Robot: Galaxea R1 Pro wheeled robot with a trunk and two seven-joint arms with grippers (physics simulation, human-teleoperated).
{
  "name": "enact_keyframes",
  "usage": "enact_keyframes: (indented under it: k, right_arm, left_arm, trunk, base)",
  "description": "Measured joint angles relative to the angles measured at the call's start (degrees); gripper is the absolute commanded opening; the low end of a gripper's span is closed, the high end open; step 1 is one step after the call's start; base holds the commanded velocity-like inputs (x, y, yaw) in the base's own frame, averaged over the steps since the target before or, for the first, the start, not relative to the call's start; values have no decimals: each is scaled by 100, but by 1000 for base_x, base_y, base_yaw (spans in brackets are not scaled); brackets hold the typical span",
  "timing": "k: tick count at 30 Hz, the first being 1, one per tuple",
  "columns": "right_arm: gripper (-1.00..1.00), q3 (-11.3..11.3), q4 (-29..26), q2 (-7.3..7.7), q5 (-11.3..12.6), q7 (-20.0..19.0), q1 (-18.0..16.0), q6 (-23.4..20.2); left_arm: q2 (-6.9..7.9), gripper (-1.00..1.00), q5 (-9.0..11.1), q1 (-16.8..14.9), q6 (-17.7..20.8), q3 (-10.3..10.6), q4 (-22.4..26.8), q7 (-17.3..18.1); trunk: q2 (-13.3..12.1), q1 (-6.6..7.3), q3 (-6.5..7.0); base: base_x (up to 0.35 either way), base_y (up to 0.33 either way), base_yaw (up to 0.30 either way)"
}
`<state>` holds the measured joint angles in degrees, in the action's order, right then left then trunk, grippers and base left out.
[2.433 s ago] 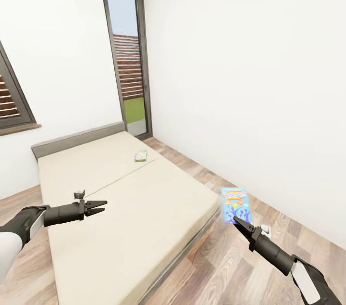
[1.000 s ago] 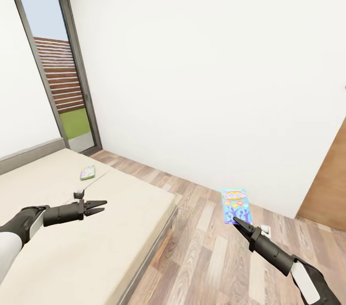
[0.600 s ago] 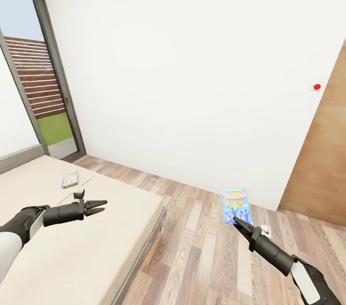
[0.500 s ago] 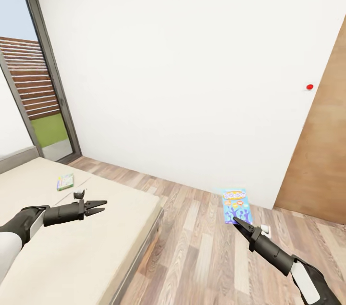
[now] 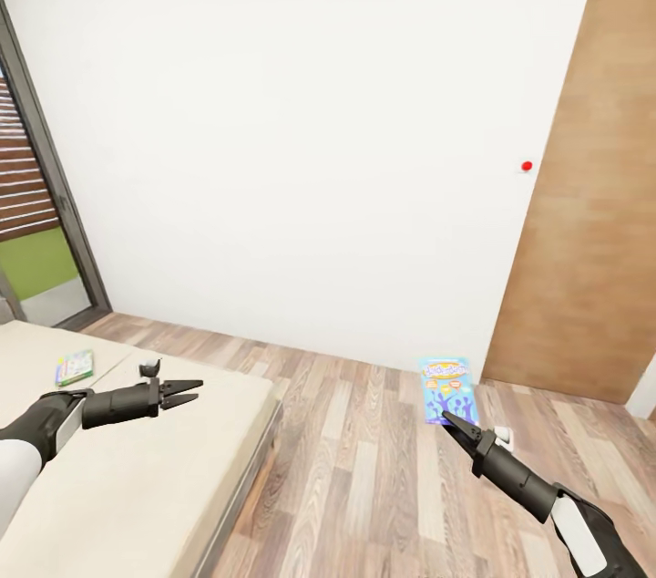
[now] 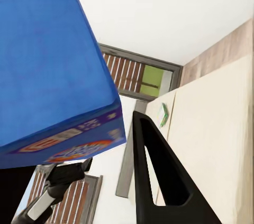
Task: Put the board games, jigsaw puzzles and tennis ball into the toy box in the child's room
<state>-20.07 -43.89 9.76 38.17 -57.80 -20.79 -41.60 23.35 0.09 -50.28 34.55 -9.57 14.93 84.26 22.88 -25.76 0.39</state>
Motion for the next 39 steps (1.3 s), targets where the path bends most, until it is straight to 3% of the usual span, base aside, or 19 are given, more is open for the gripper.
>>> enact_keyframes:
  k: [12,19,39]
  right_arm:
    - [-100,0,0,-5,-2,2,0,4]
    - [-100,-1,1,-9,20,2,-2,24]
    - [-100,-10,7,0,36,-5,0,-23]
  left_arm:
    - [-7,100,0,0,-2,1,0,-17]
    - [-6,100,0,2,-6,1,2,-16]
    - [-1,100,0,0,42,-5,0,0]
  trunk:
    - [0,0,60]
    - [0,0,71]
    - [0,0,-46]
  base:
    - [0,0,-255]
    - [0,0,-70]
    - [0,0,-170]
